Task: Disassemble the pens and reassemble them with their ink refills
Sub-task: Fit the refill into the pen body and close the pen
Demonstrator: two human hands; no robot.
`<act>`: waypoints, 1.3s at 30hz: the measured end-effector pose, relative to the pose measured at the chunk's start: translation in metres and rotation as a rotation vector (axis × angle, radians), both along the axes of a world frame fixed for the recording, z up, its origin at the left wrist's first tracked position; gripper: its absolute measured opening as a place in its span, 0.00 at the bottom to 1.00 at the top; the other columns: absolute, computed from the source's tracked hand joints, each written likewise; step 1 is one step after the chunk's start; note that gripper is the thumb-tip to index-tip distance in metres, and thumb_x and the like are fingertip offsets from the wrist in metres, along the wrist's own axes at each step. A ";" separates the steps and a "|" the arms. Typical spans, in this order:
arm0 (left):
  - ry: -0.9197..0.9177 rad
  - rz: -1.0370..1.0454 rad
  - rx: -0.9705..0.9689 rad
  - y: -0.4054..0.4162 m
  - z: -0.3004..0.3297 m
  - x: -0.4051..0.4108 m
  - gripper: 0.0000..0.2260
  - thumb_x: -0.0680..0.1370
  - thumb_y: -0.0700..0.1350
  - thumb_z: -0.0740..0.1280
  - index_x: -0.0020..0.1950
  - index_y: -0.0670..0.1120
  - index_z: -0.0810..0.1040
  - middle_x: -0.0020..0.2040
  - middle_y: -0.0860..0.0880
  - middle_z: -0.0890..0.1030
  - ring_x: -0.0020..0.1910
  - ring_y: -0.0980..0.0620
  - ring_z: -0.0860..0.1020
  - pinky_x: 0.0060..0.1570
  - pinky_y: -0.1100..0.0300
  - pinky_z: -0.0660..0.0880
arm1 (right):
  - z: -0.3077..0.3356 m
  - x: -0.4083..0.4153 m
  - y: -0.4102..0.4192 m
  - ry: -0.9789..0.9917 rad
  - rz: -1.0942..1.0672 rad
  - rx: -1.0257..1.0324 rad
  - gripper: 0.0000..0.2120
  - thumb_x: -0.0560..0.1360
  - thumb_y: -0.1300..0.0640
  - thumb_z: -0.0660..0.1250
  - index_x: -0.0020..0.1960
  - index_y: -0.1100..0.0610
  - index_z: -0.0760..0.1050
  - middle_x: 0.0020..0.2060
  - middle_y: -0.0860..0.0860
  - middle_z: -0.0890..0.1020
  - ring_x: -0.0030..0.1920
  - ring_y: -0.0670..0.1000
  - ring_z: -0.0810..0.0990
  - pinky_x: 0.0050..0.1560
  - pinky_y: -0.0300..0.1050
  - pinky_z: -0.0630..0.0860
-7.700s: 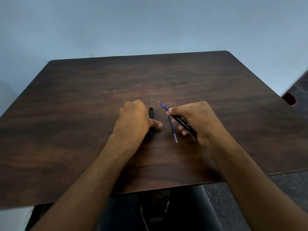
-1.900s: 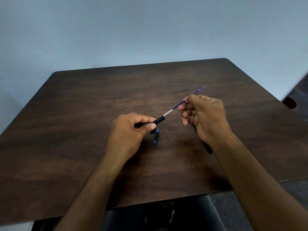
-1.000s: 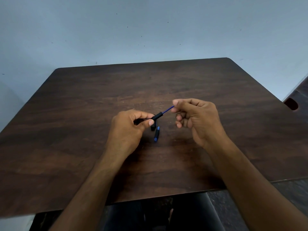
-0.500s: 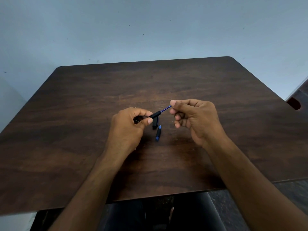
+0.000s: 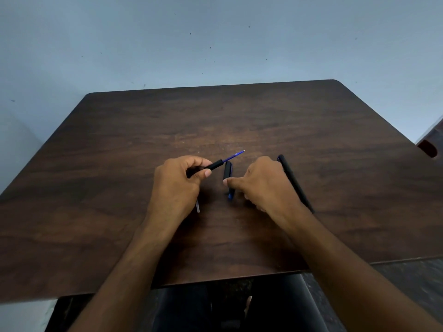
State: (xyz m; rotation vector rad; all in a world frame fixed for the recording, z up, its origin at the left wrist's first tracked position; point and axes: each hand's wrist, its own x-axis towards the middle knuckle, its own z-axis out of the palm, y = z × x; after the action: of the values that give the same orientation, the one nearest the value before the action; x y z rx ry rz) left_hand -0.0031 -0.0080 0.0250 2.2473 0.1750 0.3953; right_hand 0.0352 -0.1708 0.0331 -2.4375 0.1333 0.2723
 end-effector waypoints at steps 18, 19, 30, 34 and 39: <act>0.020 -0.016 -0.002 0.005 0.002 -0.003 0.08 0.74 0.42 0.75 0.50 0.55 0.86 0.41 0.63 0.82 0.44 0.66 0.79 0.42 0.75 0.69 | 0.014 0.006 -0.042 0.083 -0.165 1.036 0.08 0.77 0.67 0.66 0.40 0.69 0.78 0.33 0.64 0.84 0.28 0.57 0.83 0.29 0.50 0.83; 0.021 -0.014 0.000 0.005 0.002 -0.003 0.08 0.74 0.42 0.75 0.50 0.54 0.86 0.41 0.63 0.82 0.44 0.66 0.79 0.41 0.74 0.70 | 0.015 0.006 -0.043 0.078 -0.167 1.095 0.07 0.77 0.67 0.66 0.43 0.70 0.77 0.34 0.65 0.85 0.31 0.59 0.85 0.32 0.51 0.84; 0.029 -0.026 -0.001 0.003 0.006 -0.002 0.08 0.73 0.42 0.76 0.50 0.54 0.86 0.40 0.64 0.82 0.41 0.72 0.78 0.39 0.80 0.68 | 0.016 0.002 -0.041 0.100 -0.155 1.222 0.07 0.76 0.68 0.67 0.50 0.73 0.78 0.38 0.67 0.86 0.39 0.64 0.88 0.35 0.49 0.84; 0.049 -0.029 -0.004 0.000 0.005 -0.001 0.08 0.74 0.43 0.75 0.51 0.55 0.85 0.41 0.64 0.81 0.44 0.69 0.77 0.42 0.76 0.68 | 0.015 0.002 -0.044 0.100 -0.150 1.203 0.06 0.76 0.67 0.68 0.48 0.72 0.79 0.39 0.67 0.86 0.40 0.65 0.88 0.36 0.50 0.84; 0.034 0.004 0.005 0.002 0.006 -0.001 0.08 0.74 0.43 0.75 0.49 0.55 0.86 0.42 0.60 0.83 0.41 0.63 0.80 0.35 0.76 0.71 | 0.013 0.004 -0.047 0.071 -0.170 1.202 0.08 0.76 0.67 0.68 0.51 0.74 0.78 0.40 0.67 0.86 0.41 0.65 0.88 0.36 0.49 0.84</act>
State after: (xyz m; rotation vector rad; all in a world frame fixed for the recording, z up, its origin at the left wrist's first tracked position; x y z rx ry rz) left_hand -0.0043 -0.0063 0.0309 2.2599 0.1963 0.3596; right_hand 0.0395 -0.2181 0.0458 -1.2175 0.1467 0.2538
